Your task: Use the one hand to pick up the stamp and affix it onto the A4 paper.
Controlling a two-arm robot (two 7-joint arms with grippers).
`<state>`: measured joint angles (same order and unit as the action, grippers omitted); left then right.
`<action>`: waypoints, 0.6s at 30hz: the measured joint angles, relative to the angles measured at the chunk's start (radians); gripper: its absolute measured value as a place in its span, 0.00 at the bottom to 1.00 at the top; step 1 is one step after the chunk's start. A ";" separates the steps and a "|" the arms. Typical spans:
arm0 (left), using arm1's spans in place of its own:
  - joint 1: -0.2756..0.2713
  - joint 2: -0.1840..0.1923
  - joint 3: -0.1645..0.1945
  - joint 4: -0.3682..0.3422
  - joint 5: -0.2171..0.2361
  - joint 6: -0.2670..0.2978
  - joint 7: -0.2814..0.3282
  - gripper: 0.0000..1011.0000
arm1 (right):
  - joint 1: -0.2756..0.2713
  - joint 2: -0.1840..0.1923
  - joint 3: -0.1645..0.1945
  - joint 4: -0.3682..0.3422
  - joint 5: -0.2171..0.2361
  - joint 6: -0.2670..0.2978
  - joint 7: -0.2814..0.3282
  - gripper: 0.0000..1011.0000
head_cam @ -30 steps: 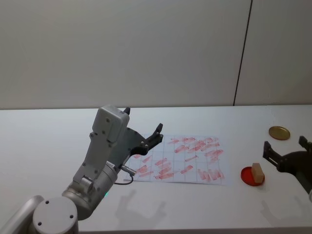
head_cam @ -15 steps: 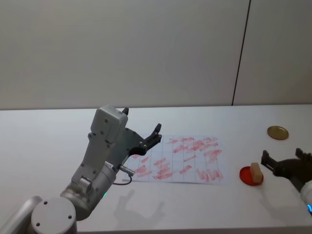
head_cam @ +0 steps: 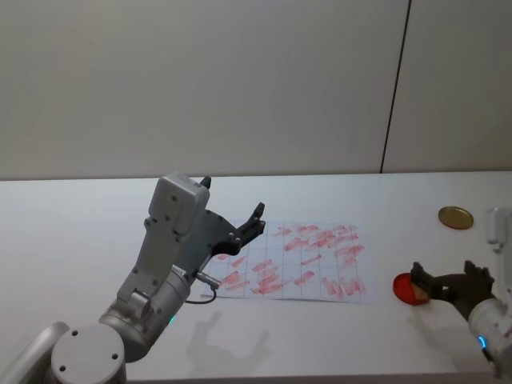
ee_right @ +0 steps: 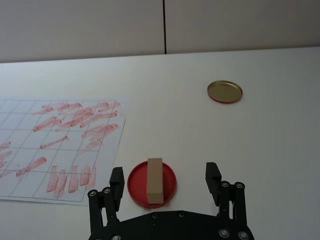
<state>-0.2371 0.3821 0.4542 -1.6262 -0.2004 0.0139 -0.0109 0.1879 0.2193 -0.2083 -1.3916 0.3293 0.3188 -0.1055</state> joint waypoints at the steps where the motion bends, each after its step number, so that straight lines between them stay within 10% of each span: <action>1: 0.000 0.000 0.000 0.000 0.000 0.000 0.000 0.98 | 0.005 -0.003 -0.002 0.010 -0.001 0.001 0.000 0.99; 18: 0.000 0.000 0.000 0.000 0.000 0.000 0.000 0.98 | 0.081 -0.053 -0.019 0.164 -0.017 -0.003 0.003 0.93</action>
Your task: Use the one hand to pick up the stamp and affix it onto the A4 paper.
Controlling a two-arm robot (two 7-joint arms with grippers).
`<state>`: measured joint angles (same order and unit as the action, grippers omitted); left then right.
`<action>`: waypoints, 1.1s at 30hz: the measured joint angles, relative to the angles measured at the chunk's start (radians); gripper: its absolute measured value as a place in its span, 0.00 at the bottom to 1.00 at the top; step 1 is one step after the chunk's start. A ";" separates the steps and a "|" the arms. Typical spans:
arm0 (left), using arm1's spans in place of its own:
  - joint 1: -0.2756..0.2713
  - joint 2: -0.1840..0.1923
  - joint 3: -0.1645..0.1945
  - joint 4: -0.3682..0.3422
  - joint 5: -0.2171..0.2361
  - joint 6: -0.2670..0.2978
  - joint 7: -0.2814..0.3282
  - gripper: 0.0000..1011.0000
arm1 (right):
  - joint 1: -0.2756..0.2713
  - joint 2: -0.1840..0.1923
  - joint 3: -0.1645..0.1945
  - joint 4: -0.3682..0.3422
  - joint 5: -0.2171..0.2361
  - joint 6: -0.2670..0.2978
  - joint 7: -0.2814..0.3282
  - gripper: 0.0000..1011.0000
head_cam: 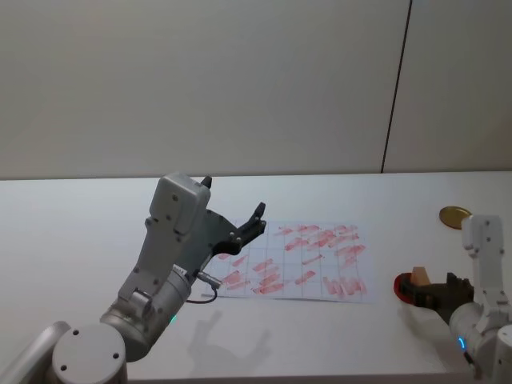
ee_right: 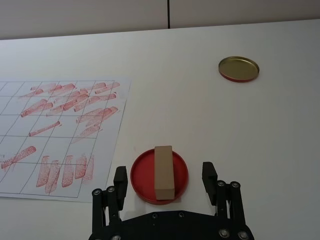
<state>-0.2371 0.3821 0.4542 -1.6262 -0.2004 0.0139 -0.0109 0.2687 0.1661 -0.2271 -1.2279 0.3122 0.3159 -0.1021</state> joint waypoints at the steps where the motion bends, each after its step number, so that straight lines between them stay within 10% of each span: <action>1: 0.000 0.000 0.000 0.000 0.000 0.000 0.000 0.98 | 0.003 -0.002 -0.001 0.005 -0.001 -0.002 0.001 0.92; 23: 0.000 0.000 0.000 0.000 0.000 0.000 0.000 0.98 | 0.069 -0.040 -0.009 0.133 -0.025 -0.016 -0.002 0.25; 33: 0.000 0.000 0.000 0.000 0.000 0.000 0.000 0.98 | 0.081 -0.048 -0.010 0.153 -0.029 -0.016 -0.007 0.22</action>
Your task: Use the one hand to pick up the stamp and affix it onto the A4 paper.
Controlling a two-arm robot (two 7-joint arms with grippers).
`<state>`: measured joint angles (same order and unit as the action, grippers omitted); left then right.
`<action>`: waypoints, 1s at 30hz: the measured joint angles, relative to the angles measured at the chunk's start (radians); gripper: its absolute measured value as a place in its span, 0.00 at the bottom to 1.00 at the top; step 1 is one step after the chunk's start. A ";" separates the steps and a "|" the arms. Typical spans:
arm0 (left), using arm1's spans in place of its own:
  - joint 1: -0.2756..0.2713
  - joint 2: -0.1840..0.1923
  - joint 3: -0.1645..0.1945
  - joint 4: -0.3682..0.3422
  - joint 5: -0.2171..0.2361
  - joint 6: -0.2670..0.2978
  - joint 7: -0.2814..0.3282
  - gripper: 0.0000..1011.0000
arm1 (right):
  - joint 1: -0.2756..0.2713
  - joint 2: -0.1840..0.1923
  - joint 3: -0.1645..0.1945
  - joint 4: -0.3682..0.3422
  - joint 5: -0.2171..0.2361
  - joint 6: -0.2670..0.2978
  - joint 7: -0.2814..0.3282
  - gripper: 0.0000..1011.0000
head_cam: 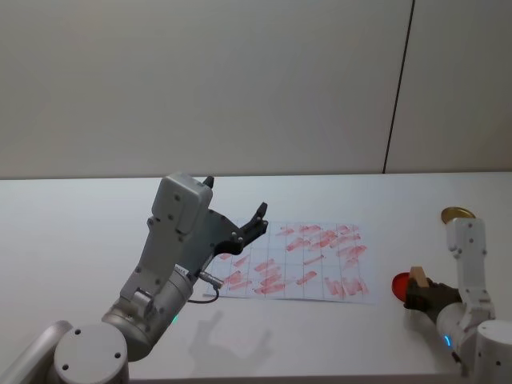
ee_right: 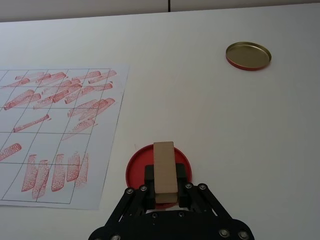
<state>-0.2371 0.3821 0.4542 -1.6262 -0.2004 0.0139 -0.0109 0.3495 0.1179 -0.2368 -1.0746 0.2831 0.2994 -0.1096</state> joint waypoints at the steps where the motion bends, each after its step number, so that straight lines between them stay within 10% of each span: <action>1: 0.000 0.000 0.000 0.000 0.000 0.000 0.000 0.98 | 0.001 -0.001 0.000 0.001 0.000 0.001 -0.001 0.22; 18: 0.000 0.000 0.000 0.000 0.000 0.000 0.000 0.98 | 0.003 -0.007 0.010 -0.005 0.015 0.028 -0.030 0.22; 30: 0.000 0.000 0.000 0.000 0.000 0.000 0.000 0.98 | -0.025 0.000 0.014 -0.154 0.008 0.027 -0.043 0.22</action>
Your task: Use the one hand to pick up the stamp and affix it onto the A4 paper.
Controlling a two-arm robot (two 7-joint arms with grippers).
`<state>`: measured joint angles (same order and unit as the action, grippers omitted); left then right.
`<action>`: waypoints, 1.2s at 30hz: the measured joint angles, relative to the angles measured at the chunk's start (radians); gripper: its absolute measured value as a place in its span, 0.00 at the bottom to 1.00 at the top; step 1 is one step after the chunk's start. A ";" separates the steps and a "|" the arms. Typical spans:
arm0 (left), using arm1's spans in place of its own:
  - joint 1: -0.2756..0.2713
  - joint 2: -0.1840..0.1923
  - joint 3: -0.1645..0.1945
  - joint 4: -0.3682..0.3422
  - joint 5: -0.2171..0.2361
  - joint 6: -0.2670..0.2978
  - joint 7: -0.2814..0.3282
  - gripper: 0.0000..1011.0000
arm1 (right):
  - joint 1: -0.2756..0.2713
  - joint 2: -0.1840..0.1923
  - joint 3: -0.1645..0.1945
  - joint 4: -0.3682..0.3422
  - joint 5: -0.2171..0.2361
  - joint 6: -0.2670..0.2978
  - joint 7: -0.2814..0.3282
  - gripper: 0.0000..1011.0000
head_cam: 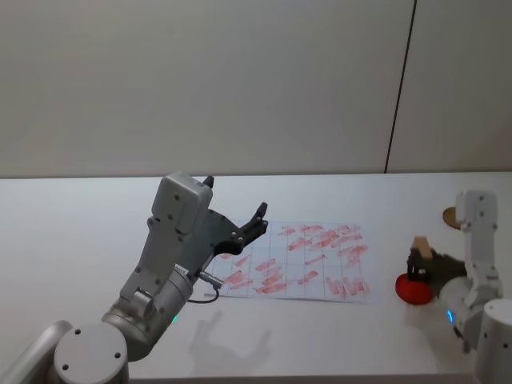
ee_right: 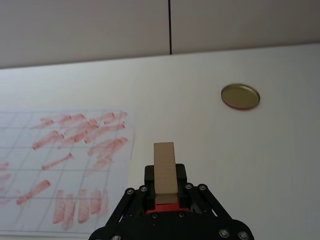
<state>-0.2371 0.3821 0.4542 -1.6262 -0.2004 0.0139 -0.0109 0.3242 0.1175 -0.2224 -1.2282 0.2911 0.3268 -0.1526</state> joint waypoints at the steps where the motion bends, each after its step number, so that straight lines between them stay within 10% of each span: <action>1: 0.000 0.000 0.000 0.000 0.000 0.000 0.000 0.98 | -0.002 0.000 0.000 -0.015 -0.001 0.000 0.000 0.22; 17: 0.000 0.000 0.000 0.000 0.000 0.000 0.000 0.98 | -0.009 -0.019 -0.021 -0.110 -0.025 0.030 0.023 0.22; 36: 0.000 0.000 0.000 0.000 0.000 0.000 0.000 0.98 | 0.097 -0.094 -0.059 0.133 -0.079 0.015 0.034 0.22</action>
<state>-0.2371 0.3821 0.4542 -1.6262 -0.2004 0.0139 -0.0109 0.4215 0.0235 -0.2812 -1.0956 0.2118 0.3422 -0.1187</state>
